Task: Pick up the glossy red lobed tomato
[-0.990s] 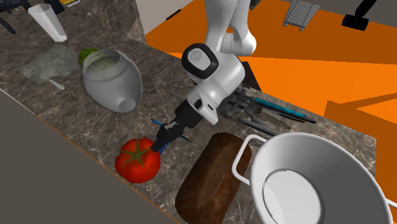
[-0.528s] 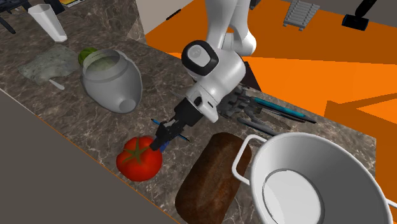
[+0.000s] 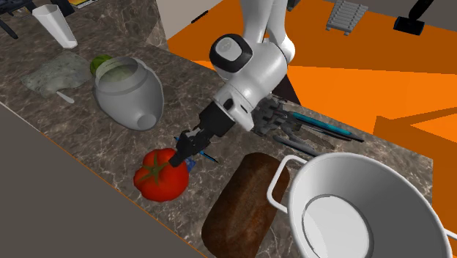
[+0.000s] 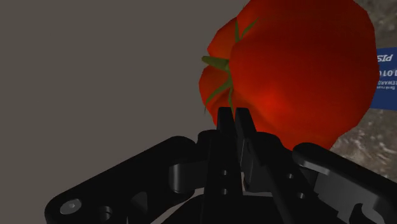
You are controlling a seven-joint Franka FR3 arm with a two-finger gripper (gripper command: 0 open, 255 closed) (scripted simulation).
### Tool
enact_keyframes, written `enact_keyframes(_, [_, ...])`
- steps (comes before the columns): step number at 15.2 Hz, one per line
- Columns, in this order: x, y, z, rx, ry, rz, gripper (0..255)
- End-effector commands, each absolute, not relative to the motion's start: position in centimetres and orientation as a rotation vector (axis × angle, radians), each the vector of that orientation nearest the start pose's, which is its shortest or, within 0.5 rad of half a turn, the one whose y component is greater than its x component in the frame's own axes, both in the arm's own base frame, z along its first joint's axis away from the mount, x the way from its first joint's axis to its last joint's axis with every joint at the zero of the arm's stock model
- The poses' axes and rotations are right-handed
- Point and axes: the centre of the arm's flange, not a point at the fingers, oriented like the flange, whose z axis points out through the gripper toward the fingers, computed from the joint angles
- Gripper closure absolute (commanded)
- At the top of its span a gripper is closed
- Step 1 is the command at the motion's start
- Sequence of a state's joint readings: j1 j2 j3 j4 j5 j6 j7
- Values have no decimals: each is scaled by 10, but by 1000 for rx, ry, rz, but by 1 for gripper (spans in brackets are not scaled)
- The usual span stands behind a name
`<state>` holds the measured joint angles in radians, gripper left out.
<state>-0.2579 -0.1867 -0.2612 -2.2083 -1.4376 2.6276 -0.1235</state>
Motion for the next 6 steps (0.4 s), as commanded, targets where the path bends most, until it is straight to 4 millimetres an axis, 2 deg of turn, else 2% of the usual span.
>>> enact_keyframes(1, [467,-248,518,1933,713,184,255])
enact_keyframes(4, [467,-248,534,1933,713,184,255])
enact_keyframes(6, [467,-248,535,1933,713,184,255])
